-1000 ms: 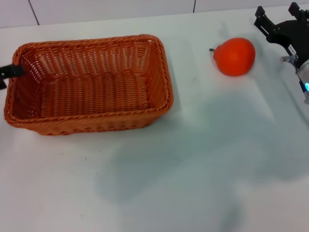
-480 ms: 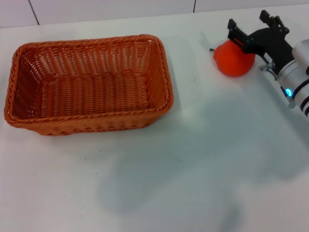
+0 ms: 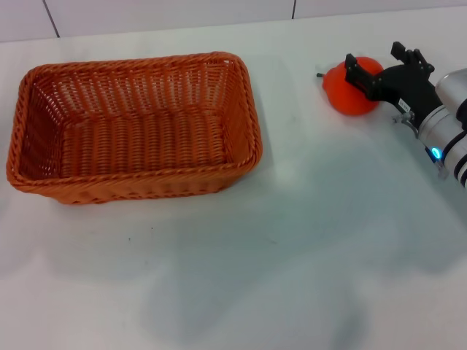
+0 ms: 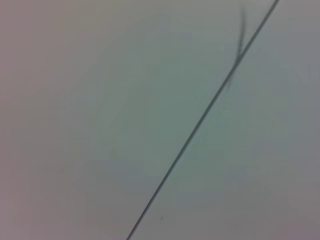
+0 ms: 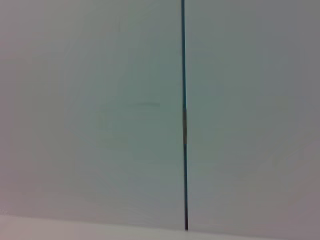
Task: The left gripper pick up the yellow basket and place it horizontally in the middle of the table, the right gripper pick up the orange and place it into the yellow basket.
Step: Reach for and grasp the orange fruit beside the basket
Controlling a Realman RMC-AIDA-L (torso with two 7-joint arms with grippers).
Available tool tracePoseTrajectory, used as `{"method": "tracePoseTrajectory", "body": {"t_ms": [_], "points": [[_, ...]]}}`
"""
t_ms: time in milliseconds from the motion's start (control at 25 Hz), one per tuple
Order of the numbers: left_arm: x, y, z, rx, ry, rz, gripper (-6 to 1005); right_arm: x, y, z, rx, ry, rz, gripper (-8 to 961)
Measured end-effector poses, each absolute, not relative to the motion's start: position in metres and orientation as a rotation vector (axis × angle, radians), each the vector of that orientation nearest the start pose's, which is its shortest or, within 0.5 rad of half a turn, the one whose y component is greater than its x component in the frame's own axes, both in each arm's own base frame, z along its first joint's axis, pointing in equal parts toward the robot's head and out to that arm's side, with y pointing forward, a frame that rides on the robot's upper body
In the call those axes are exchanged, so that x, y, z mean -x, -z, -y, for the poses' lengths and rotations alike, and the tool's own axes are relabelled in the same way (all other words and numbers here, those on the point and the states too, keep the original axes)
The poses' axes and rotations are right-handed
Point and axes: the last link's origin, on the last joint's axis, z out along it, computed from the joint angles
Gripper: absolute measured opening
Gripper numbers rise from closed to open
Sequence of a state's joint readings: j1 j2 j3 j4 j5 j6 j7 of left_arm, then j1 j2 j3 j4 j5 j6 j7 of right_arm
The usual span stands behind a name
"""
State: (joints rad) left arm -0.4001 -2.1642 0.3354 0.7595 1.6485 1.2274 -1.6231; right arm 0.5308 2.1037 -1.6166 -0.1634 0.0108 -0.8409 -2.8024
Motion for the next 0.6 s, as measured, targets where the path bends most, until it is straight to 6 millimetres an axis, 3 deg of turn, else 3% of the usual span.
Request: {"method": "tracePoseTrajectory", "body": {"t_ms": [600], "points": [[0.324, -0.072, -0.315, 1.689, 1.221, 0.818, 900, -0.321, 0.054, -0.375, -1.096, -1.868, -2.767, 868]]}}
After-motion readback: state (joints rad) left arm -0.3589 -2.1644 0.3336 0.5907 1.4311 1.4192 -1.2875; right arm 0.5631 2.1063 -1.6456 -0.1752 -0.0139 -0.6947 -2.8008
